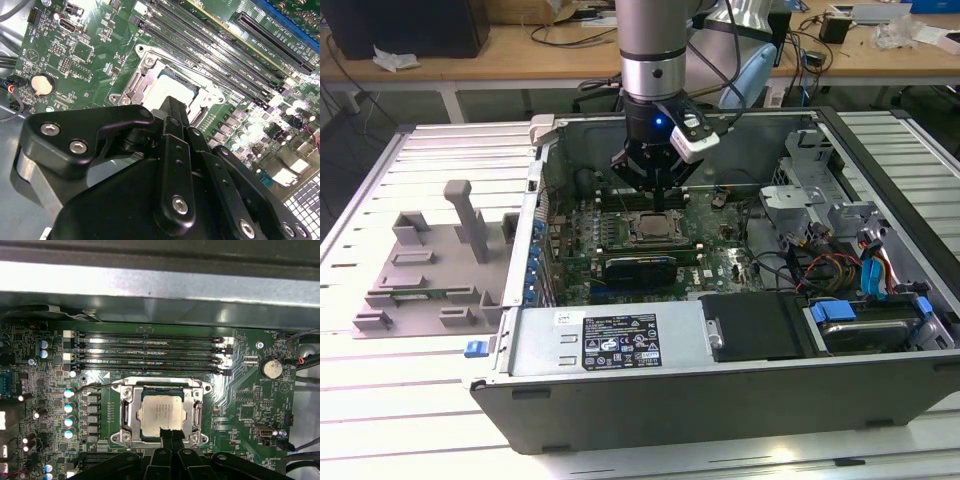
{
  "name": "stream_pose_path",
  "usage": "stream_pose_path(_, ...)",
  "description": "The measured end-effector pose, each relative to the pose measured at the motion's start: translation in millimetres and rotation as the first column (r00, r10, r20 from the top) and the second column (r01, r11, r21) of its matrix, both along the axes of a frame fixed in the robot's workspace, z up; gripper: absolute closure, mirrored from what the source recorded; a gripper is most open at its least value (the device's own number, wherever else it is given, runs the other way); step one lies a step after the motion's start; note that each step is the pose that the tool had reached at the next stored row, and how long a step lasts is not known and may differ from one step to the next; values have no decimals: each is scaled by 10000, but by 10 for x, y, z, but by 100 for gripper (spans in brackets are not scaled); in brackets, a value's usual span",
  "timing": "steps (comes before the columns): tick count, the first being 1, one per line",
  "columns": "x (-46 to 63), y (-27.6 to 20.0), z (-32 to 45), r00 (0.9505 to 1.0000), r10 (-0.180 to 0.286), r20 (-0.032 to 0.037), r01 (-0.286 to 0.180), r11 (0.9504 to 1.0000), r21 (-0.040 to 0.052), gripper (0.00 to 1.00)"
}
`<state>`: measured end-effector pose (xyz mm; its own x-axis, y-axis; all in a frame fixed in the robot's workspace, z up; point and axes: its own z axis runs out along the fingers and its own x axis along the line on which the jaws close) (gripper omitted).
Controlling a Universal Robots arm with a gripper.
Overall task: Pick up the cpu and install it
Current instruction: 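Install the first cpu locking lever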
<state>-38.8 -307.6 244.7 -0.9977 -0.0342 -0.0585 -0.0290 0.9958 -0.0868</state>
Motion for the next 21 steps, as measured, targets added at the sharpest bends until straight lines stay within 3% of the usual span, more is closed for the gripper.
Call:
stream_pose_path(5, -1, 0, 2, 10000, 0, 0, 0, 10000, -1, 89)
stream_pose_path(8, -65, 0, 3, 10000, 1, 0, -1, 10000, -1, 89)
stream_pose_path(21, -487, 1, 2, 10000, 1, 1, -1, 10000, 0, 89)
